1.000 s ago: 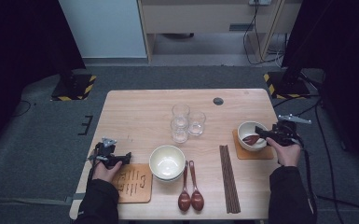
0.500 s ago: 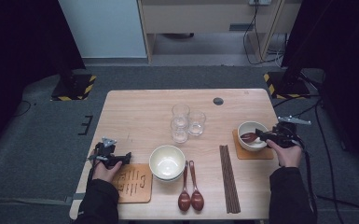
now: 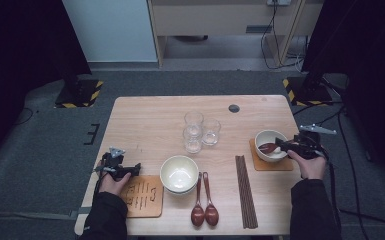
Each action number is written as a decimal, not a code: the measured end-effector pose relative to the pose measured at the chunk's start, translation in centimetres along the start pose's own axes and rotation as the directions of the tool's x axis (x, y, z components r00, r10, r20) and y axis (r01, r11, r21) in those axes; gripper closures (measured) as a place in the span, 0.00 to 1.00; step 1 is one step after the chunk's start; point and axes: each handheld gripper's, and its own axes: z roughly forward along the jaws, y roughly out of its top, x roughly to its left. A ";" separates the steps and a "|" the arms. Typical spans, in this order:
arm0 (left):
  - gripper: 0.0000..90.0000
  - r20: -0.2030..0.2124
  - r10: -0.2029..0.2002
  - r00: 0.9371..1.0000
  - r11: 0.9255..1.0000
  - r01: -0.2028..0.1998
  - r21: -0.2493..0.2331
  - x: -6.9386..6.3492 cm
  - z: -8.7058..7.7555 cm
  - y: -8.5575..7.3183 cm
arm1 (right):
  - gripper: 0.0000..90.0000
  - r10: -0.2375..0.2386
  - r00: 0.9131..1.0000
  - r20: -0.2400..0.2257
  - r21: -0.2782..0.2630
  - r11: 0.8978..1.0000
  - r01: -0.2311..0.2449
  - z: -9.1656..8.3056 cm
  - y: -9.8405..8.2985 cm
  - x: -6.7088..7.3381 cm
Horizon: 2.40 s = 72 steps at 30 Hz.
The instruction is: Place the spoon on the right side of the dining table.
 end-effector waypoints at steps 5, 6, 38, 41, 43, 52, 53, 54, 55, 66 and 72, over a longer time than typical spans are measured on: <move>0.00 0.000 0.000 1.000 1.000 0.000 0.000 0.0 0.0 0.0 | 0.21 -0.010 1.000 0.004 0.005 1.000 0.010 1.1 0.5 -0.1; 0.00 0.000 0.000 1.000 1.000 0.000 0.000 0.0 0.0 0.0 | 0.21 -0.012 1.000 0.005 0.007 1.000 0.012 1.3 0.5 -0.1; 0.00 0.000 0.000 1.000 1.000 0.000 0.000 0.0 0.0 0.0 | 0.17 -0.008 1.000 -0.015 0.080 0.997 0.009 -0.7 -0.9 -0.2; 0.00 0.000 0.000 1.000 1.000 0.000 0.000 0.0 0.0 0.0 | 0.16 -0.010 1.000 -0.023 0.082 0.997 0.011 -1.0 -0.9 -0.1; 0.00 0.000 0.000 1.000 1.000 0.000 0.000 0.0 0.0 0.0 | 0.16 -0.017 0.999 -0.027 0.079 0.997 0.019 -1.1 -1.0 0.0; 0.00 0.000 0.000 1.000 1.000 0.000 0.000 0.0 0.0 0.0 | 0.18 -0.045 0.998 -0.040 0.090 0.995 0.048 -1.8 -1.4 0.2; 0.00 0.000 0.000 1.000 1.000 0.000 0.000 0.0 0.0 0.0 | 0.18 -0.046 0.998 -0.041 0.089 0.995 0.050 -1.9 -1.4 0.2; 0.00 0.000 0.000 1.000 1.000 0.000 0.000 0.0 0.0 0.0 | 0.18 -0.053 0.998 -0.044 0.089 0.994 0.057 -1.9 -1.5 0.2; 0.00 0.000 0.000 1.000 1.000 0.000 0.000 0.0 0.0 0.0 | 0.19 -0.056 0.997 -0.044 0.088 0.994 0.059 -2.0 -1.5 0.2; 0.00 0.000 0.000 1.000 1.000 0.000 0.000 0.0 0.0 0.0 | 0.19 -0.052 0.997 -0.063 0.090 0.994 0.058 -2.4 -1.9 0.6; 0.00 0.000 0.000 1.000 1.000 0.000 0.000 0.0 0.0 0.0 | 0.19 -0.048 0.996 -0.068 0.079 0.995 0.054 -2.7 -1.8 0.7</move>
